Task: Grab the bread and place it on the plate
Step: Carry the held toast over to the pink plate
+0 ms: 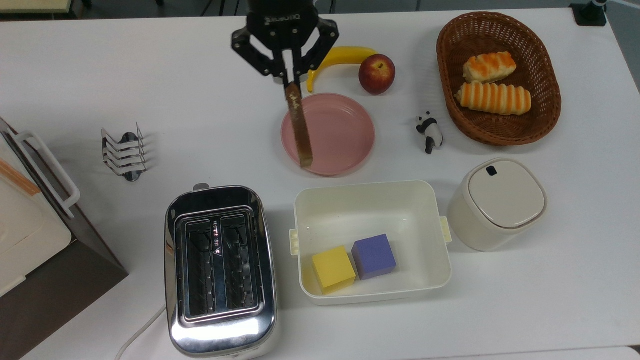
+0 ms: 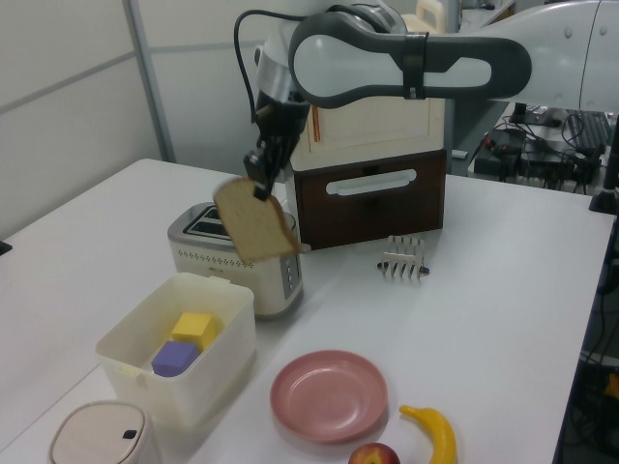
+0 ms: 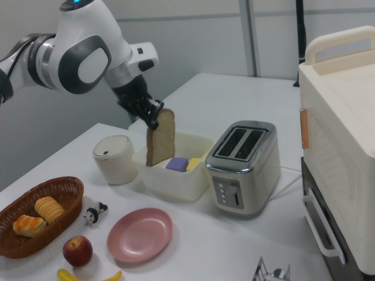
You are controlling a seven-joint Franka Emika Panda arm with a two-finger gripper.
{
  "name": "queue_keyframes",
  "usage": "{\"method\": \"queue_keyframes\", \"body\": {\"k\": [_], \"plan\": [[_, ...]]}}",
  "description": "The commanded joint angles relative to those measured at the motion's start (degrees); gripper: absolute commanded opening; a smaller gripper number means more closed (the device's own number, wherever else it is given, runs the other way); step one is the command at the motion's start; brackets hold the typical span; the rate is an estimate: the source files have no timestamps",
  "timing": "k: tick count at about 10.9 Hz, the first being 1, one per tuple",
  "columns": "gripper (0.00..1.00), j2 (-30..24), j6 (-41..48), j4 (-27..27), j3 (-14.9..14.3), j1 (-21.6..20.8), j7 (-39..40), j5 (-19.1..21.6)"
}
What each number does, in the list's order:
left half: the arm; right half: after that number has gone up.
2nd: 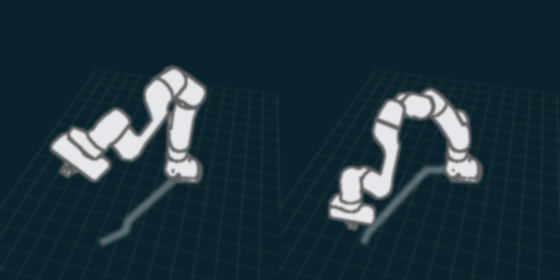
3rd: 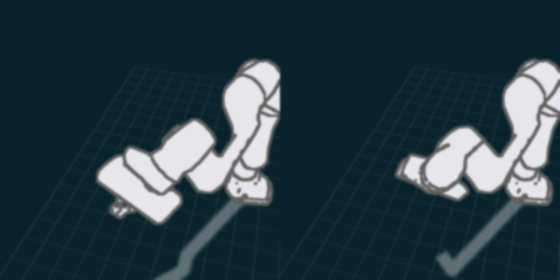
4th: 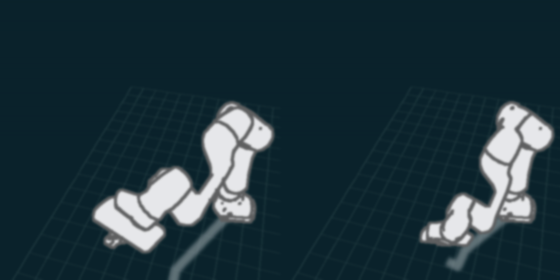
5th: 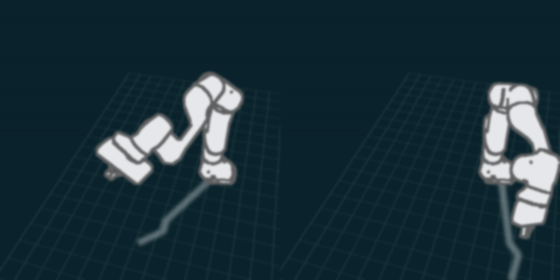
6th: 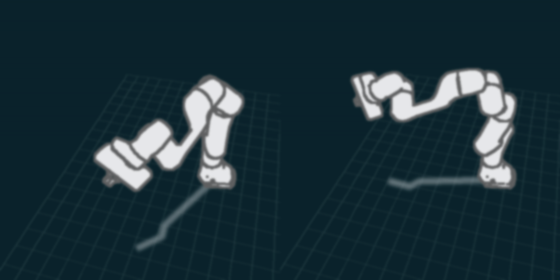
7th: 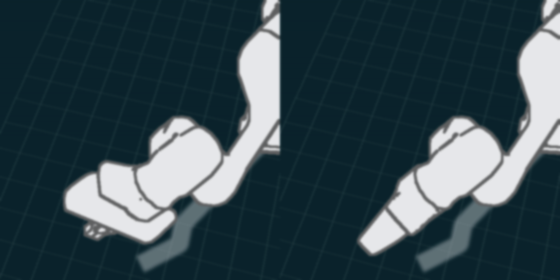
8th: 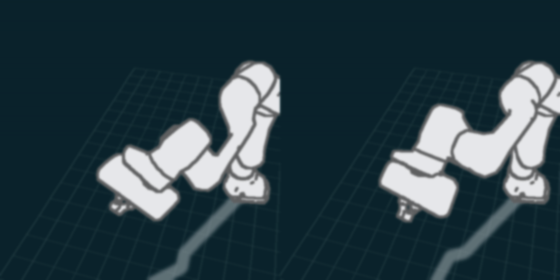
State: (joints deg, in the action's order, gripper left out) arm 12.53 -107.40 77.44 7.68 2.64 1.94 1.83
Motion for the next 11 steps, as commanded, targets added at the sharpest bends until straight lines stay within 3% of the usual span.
{"method": "queue_keyframes", "body": {"k": [1, 5, 9, 11], "plan": [[0.01, -1.55, 9.89, 2.18, 0.05, -1.14, 2.27, 1.24], [0.02, 1.34, 20.2, 2.8, -0.03, -3.78, 10.62, 1.25], [0.06, 7.58, 21.71, 2.8, -0.12, -7.2, 11.86, 0.9], [0.09, 8.12, 23.63, 2.98, -0.12, -7.82, 12.3, 0.81]]}}
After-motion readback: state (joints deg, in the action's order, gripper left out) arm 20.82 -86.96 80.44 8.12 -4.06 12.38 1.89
